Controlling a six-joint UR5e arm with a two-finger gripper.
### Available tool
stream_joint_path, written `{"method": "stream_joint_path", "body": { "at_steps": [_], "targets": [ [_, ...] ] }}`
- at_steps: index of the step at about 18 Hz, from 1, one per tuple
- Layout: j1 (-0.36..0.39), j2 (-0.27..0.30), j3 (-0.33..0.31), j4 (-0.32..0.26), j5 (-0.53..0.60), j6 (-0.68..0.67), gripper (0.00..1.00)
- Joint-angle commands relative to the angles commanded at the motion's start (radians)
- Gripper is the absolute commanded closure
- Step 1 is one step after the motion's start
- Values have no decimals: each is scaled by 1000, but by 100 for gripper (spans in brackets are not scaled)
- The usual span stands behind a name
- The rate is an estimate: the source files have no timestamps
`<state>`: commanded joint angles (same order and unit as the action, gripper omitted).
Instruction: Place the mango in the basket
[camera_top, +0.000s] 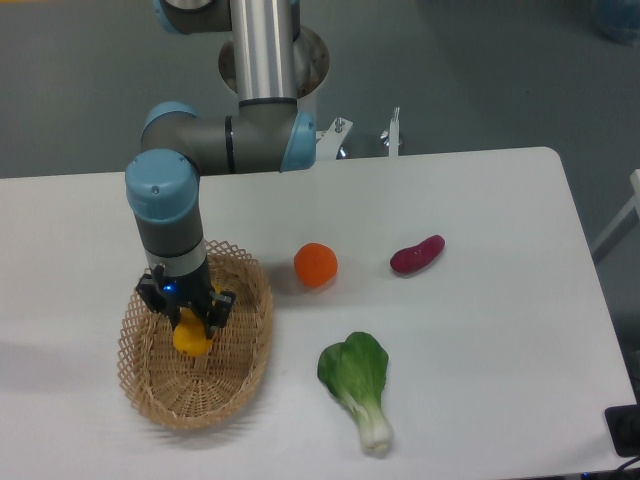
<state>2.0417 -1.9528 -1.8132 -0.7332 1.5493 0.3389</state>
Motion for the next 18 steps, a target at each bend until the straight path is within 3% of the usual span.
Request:
{"method": "stream_joint_path", "body": {
  "at_steps": [1, 3, 12, 18],
  "targets": [
    [0, 2, 0, 0, 3, 8, 15],
    [0, 2, 5, 2, 5, 9, 0],
    [9, 23, 64, -5, 44, 12, 0],
    [100, 55, 107, -14, 75, 14, 0]
  ]
}}
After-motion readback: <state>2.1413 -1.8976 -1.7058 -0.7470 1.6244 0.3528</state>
